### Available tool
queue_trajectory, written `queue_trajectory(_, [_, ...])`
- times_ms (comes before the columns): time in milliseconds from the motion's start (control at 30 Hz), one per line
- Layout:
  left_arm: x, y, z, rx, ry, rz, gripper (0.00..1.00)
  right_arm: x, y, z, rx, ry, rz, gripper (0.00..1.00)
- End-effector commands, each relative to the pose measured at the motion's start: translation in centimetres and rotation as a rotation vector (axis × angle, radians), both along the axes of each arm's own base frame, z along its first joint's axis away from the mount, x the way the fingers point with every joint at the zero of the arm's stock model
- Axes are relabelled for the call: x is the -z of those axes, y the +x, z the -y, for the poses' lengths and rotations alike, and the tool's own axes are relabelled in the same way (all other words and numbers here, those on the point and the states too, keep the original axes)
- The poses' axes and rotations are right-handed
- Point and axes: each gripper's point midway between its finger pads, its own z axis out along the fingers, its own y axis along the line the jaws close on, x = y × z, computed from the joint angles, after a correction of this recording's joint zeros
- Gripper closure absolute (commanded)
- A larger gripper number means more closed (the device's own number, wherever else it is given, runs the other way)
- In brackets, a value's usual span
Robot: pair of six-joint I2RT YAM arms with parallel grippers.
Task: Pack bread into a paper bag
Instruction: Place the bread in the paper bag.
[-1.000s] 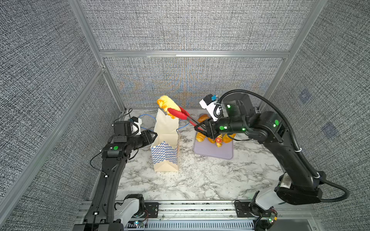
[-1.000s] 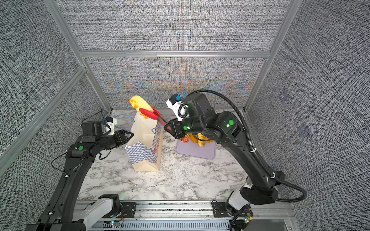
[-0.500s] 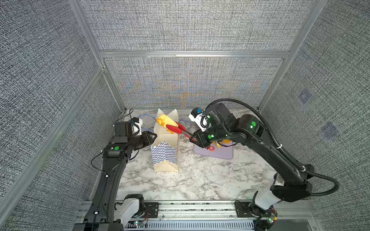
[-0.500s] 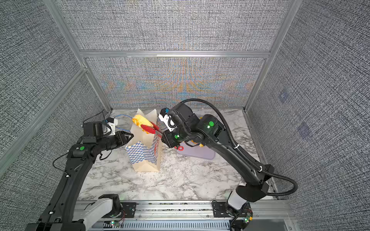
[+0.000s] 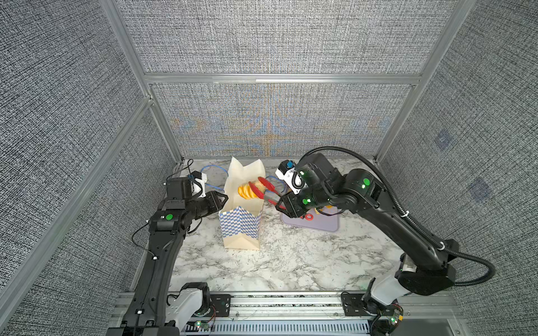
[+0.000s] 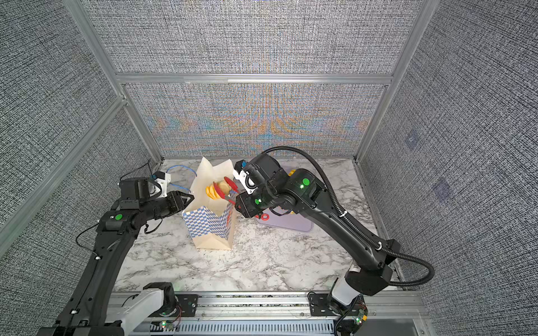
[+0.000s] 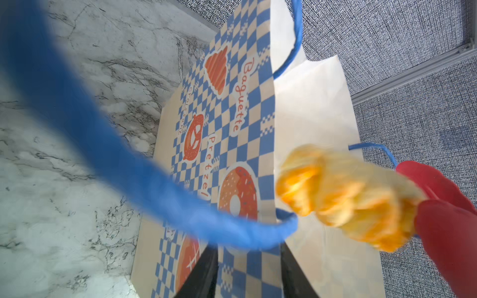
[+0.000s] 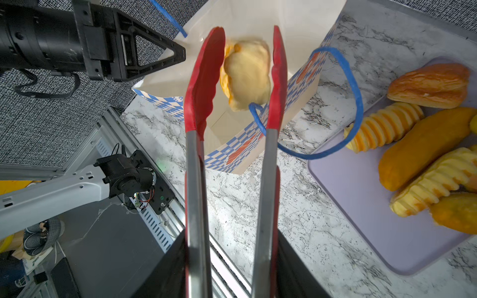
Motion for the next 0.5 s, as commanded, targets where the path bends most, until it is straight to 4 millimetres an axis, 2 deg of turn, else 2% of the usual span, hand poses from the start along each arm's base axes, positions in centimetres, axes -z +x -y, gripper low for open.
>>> queue_trajectory(0, [-0.3,0.0,0.0,-0.003,0.001,0.014,0.62,-0.9,0.4,-0.6,-0.002,0.039,0.028,0.49])
queue_trajectory(267, [-0.4,0.1,-0.1,-0.006,0.002,0.016,0.62,-3.5,0.9,-0.7,0.010,0.113,0.093,0.49])
queue_trajectory(467, [-0.4,0.1,-0.1,-0.006,0.006,0.018,0.59,-6.4,1.9,1.3,0.077,0.168,0.176,0.49])
